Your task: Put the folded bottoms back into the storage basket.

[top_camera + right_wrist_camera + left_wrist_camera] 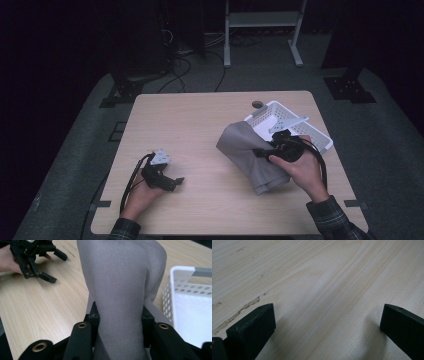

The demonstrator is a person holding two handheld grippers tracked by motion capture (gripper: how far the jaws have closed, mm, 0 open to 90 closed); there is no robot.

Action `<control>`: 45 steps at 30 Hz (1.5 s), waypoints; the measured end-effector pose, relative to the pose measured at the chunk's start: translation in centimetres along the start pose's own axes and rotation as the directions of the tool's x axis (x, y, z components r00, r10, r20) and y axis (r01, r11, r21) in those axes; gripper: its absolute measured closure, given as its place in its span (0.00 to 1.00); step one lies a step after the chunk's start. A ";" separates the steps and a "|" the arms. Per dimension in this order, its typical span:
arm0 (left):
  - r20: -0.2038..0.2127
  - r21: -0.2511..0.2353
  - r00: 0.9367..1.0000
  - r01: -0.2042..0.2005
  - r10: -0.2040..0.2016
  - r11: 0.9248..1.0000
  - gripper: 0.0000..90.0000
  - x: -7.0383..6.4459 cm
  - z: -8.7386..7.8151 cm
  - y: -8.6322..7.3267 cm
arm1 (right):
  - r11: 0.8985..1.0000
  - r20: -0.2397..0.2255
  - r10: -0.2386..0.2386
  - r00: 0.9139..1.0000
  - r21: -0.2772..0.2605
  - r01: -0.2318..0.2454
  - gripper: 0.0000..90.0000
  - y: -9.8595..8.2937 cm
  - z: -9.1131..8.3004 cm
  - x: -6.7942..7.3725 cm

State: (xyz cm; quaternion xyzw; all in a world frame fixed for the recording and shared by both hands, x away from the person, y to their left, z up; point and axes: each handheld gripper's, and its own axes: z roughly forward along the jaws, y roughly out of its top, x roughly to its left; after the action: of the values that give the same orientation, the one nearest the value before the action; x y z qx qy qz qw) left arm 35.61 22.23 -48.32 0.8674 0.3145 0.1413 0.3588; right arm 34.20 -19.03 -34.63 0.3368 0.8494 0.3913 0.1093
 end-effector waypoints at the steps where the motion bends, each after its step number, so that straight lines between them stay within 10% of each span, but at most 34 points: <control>1: 0.000 0.000 1.000 0.000 0.000 1.000 0.00 0.0 0.0 0.0 | 1.000 0.002 0.005 1.000 -0.001 -0.005 0.71 0.1 -0.2 -0.1; 45: 0.001 -0.004 1.000 0.006 -0.006 1.000 0.00 0.0 0.0 0.0 | 0.999 0.121 0.038 0.992 0.015 -0.040 0.71 2.6 -2.7 -7.2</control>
State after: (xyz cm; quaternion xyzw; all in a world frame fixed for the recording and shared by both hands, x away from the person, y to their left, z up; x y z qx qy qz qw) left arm 35.59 22.20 -48.35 0.8658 0.3165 0.1405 0.3613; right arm 39.64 -24.14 -31.46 0.3773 0.8379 0.3649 0.1499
